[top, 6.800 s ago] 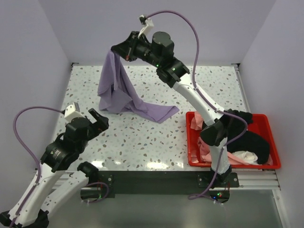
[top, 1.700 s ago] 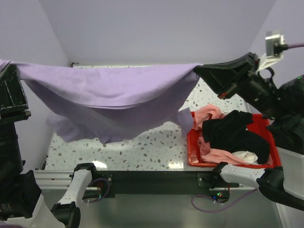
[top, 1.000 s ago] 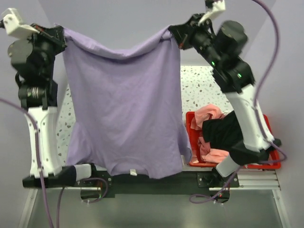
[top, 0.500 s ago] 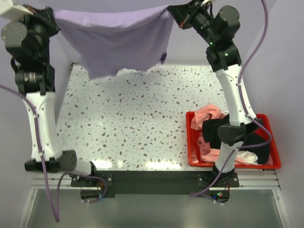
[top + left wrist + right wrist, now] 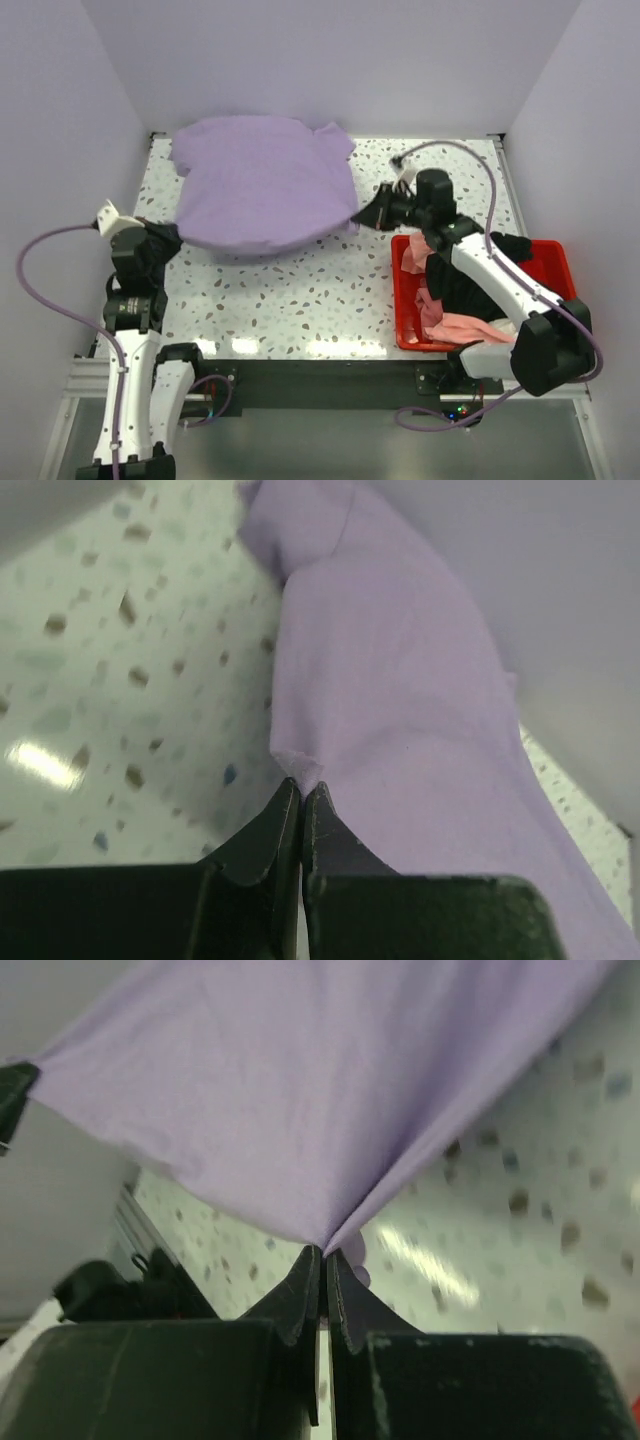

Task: Fold and stack the t-shirts
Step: Flatten the tshirt out

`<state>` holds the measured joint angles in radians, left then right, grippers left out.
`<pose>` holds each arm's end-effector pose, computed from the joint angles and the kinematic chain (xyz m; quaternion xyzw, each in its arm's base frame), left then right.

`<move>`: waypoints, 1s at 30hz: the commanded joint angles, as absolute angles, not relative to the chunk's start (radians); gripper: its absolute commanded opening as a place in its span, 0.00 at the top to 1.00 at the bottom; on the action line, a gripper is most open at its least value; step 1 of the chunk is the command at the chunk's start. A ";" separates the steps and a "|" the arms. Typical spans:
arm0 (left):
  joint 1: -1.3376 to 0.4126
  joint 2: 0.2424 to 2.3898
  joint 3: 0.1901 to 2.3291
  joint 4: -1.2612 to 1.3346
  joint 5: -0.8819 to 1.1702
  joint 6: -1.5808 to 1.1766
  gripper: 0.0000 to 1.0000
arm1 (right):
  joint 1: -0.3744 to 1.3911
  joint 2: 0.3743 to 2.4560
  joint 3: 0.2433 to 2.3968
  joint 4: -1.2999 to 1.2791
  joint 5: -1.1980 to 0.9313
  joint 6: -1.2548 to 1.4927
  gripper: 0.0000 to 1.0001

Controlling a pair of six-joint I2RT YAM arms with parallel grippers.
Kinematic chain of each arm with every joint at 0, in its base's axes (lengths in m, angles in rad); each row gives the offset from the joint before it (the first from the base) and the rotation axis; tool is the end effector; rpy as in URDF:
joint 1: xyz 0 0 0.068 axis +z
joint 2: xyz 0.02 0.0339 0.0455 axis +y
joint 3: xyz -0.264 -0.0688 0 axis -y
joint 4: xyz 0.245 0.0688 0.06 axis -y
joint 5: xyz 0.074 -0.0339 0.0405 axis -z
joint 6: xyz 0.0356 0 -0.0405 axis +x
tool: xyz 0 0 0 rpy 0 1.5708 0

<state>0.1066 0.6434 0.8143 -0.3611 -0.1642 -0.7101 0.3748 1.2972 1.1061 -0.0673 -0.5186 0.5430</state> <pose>0.1457 0.0214 0.3520 -0.3531 0.6845 -0.1282 0.6247 0.2746 0.1270 0.3532 -0.0916 0.7763 0.4434 0.4387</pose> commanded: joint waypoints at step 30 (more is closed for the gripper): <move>0.055 0.512 0.431 -0.796 -0.216 -1.170 0.31 | 0.477 1.279 0.672 -0.324 -0.360 0.523 0.57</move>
